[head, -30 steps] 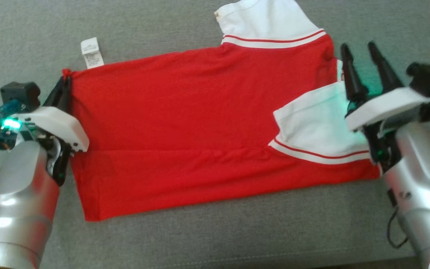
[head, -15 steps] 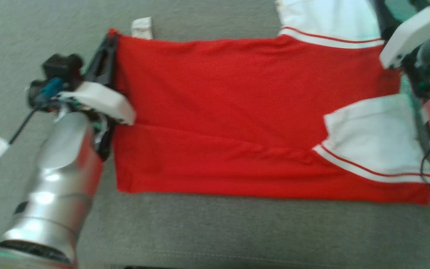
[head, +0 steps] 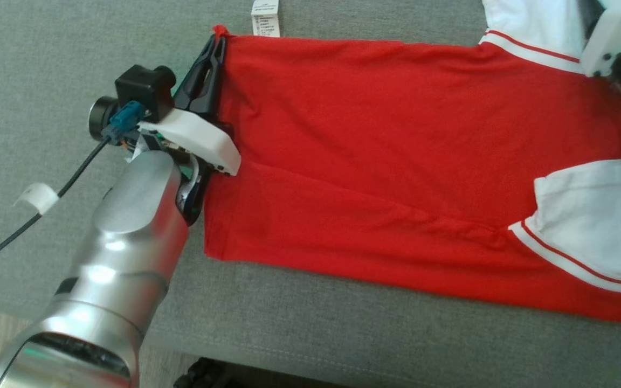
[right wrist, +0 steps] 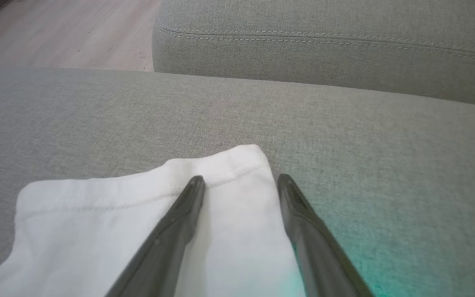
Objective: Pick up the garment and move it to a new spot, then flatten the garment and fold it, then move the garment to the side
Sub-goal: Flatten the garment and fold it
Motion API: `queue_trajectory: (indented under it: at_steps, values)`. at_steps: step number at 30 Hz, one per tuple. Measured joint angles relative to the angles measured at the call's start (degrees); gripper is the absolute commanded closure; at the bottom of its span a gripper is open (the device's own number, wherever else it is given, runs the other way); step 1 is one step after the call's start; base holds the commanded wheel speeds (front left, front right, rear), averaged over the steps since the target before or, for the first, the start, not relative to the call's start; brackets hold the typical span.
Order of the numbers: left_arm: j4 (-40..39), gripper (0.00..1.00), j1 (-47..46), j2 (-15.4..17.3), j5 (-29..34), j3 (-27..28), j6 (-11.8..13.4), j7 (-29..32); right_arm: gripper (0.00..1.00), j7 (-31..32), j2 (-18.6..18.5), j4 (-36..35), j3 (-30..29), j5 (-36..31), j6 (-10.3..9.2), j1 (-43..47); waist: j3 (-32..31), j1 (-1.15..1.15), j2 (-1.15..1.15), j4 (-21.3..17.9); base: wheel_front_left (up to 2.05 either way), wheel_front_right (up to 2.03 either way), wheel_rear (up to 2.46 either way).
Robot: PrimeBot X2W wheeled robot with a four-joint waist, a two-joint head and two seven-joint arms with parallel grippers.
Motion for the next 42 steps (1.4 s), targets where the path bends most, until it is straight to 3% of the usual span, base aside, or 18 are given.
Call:
queue_trajectory:
  at_steps: [3, 5, 6, 8, 9, 12, 16, 23, 30, 34, 42]
  values:
    - [-0.2, 1.0, -0.3, -0.4, 0.0, -0.6, 0.0, 0.0, 0.0, -0.5, -0.5, 1.8, -0.9, -0.1, 0.0, -1.0, 0.1, 0.0, 0.0, 0.6, 0.0, 0.0, 0.0]
    - [-0.6, 1.0, -0.4, -0.7, -0.2, -0.8, 0.0, -0.2, 0.04, -0.7, -1.0, 2.7, -1.2, -0.5, 0.0, -1.4, 0.2, 0.0, 0.0, 1.0, 0.0, 0.0, 0.0]
    - [-0.7, 1.0, -0.4, -0.7, -0.5, -0.8, 0.0, -0.2, 0.13, -0.7, -1.1, 3.2, -1.2, -0.5, 0.0, -1.9, 0.4, 0.0, 0.0, 1.1, 0.0, 0.0, 0.0]
    - [-0.8, 1.0, -0.4, -0.8, -0.6, -0.8, 0.0, -0.2, 0.86, -0.7, -1.2, 3.7, -1.4, -0.5, 0.0, -2.9, 0.9, 0.01, 0.0, 1.4, 0.0, 0.0, 0.0]
    - [-0.8, 1.0, -0.4, -0.8, -0.6, -0.8, 0.0, -0.2, 1.0, -0.7, -1.2, 4.0, -1.4, -0.5, 0.0, -3.4, 1.1, 0.01, 0.0, 1.5, 0.0, 0.0, 0.0]
    - [-1.0, 1.0, -0.4, -0.9, -0.6, -0.7, 0.0, -0.2, 1.0, -2.2, -1.2, 4.2, -1.3, -0.5, 0.0, -3.9, 1.5, 0.01, 0.0, 1.6, 0.0, 0.0, 0.0]
    - [-2.5, 1.0, -0.4, -0.9, -0.5, 0.8, 0.1, -0.2, 1.0, -8.6, -1.4, 4.3, -1.5, -1.8, 0.0, -3.9, 1.3, 0.01, 0.0, 1.0, 0.0, 0.0, 0.0]
    - [-8.3, 1.0, -0.1, -0.3, 2.3, 7.0, 3.1, -0.2, 1.0, -21.4, -1.3, 3.4, -2.8, -3.5, 0.0, -4.4, 0.0, 0.0, 0.0, -1.5, 0.0, 0.0, 0.0]
    - [-10.9, 1.0, 4.3, 1.0, 6.4, 11.9, 4.2, -0.4, 1.0, -24.6, 1.5, -1.3, -1.7, 0.1, 0.0, -3.0, -2.2, 0.01, 0.0, -5.5, 0.0, 0.0, 0.0]
    - [-12.5, 1.0, 9.0, 2.6, 8.7, 15.2, 5.6, -0.4, 1.0, -24.9, 2.6, -10.7, 0.0, 5.5, 0.0, 4.8, -3.8, 0.01, 0.0, -8.5, 0.0, 0.0, 0.0]
    - [-16.0, 1.0, 20.8, 3.5, 13.0, 21.6, 6.1, -0.4, 1.0, -24.9, 2.7, -28.7, 0.0, 14.7, 0.0, 30.4, -9.3, 0.0, 0.0, -13.7, 0.0, 0.0, 0.0]
